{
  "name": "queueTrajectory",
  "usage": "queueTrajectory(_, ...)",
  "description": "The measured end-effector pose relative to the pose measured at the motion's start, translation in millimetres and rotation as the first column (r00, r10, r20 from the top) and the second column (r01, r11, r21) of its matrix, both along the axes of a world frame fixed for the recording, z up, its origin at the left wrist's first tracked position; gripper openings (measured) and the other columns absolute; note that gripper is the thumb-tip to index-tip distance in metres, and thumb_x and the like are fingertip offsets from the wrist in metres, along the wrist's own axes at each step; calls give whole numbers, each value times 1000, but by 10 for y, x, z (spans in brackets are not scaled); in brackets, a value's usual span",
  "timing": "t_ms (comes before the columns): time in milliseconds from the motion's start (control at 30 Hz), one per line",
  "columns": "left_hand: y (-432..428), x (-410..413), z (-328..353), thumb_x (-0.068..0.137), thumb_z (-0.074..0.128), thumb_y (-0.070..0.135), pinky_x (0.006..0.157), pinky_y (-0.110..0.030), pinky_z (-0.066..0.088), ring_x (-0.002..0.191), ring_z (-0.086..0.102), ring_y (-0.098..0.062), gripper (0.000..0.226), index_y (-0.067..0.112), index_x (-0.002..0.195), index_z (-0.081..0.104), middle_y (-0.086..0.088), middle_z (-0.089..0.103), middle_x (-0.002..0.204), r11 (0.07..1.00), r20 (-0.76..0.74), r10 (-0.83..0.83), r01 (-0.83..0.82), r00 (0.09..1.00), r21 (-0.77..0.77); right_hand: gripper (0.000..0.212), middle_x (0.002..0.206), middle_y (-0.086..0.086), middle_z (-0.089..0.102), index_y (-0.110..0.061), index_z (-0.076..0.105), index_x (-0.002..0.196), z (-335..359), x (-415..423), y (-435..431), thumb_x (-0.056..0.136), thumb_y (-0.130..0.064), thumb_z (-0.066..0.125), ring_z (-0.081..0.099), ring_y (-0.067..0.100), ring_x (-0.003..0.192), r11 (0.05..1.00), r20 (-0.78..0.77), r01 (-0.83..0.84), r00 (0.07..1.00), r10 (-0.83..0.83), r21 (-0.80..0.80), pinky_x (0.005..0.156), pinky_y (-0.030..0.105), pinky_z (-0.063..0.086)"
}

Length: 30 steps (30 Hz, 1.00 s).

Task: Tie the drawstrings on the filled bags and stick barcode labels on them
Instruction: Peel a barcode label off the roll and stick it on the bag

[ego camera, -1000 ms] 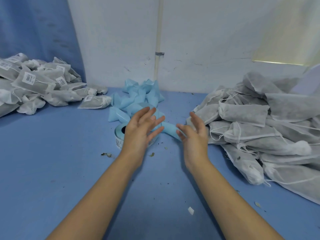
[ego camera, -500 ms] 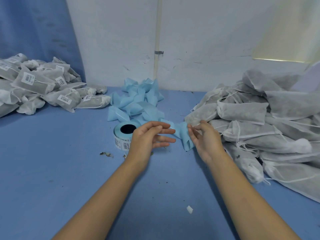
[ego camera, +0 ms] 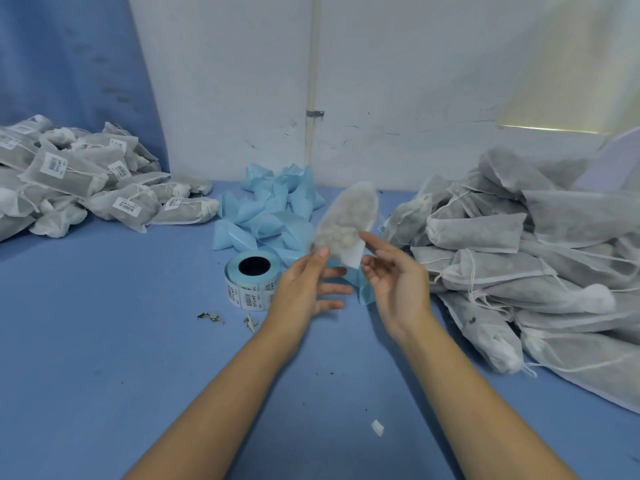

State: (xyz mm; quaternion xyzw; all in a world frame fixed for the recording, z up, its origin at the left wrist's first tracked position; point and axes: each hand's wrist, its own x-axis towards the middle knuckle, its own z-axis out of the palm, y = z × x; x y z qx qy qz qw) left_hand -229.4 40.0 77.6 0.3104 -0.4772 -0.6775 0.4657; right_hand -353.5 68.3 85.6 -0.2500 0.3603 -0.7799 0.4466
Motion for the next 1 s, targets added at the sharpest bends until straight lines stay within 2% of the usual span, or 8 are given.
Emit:
queueTrajectory(233,-50,-60,23,91,61,19,45,-16,44,44,55,-6,16,8,99,55,7,58,47,952,29,298,-295,954,-78,36,97,3,67,-15,68,99,-114,96,72,85,9,45,59,8,60,995,-326,44,945,-12,89,58,18,49)
queueTrajectory(367,40,-120,-12,87,60,9,49,-22,44,47,48,-9,11,13,89,51,11,52,48,912,47,377,-362,925,-191,74,112,-9,42,-48,38,123,-217,113,161,81,12,51,52,-3,61,956,-722,294,661,-205,-2,60,11,45)
queueTrajectory(467,132,-132,-72,86,64,16,55,-28,46,51,50,-8,11,15,88,53,10,52,52,908,78,349,-316,934,-273,81,128,-10,28,-44,31,133,-281,199,172,80,9,62,52,-5,82,942,-805,314,526,-275,-116,68,7,44)
queueTrajectory(567,184,-118,-123,96,51,27,49,-21,43,50,52,-10,17,14,92,60,6,61,59,930,15,257,-243,966,-275,46,126,-2,45,-24,54,120,-276,221,118,86,7,59,52,-9,95,914,-784,382,522,-336,-138,80,12,45)
queueTrajectory(633,168,-93,-164,100,42,24,52,-21,44,54,54,-11,24,16,96,64,7,66,74,924,41,253,-229,967,-308,12,94,-1,66,-12,62,104,-237,195,55,92,-10,61,58,2,78,920,-695,390,649,-310,-45,73,22,47)
queueTrajectory(733,125,-68,-214,98,46,14,65,-23,49,71,60,-10,21,22,114,57,6,62,105,862,187,351,-239,917,-447,19,63,-2,64,-5,63,93,-169,238,-6,94,-24,59,57,8,53,961,-395,274,887,-240,32,52,20,47)
queueTrajectory(833,124,-78,-250,97,48,14,72,-10,45,82,58,-3,42,27,136,40,11,48,123,798,247,403,-206,881,-567,21,57,-1,60,-11,59,87,-169,294,0,96,-29,55,51,10,45,963,-312,267,918,-244,34,43,21,42)
queueTrajectory(1000,110,-118,-293,98,50,21,57,-11,47,61,62,-5,34,26,131,44,11,67,90,905,291,201,-64,935,-420,26,50,0,54,-9,54,90,-210,198,52,99,-33,47,48,10,41,960,-297,275,922,-249,49,39,21,41)
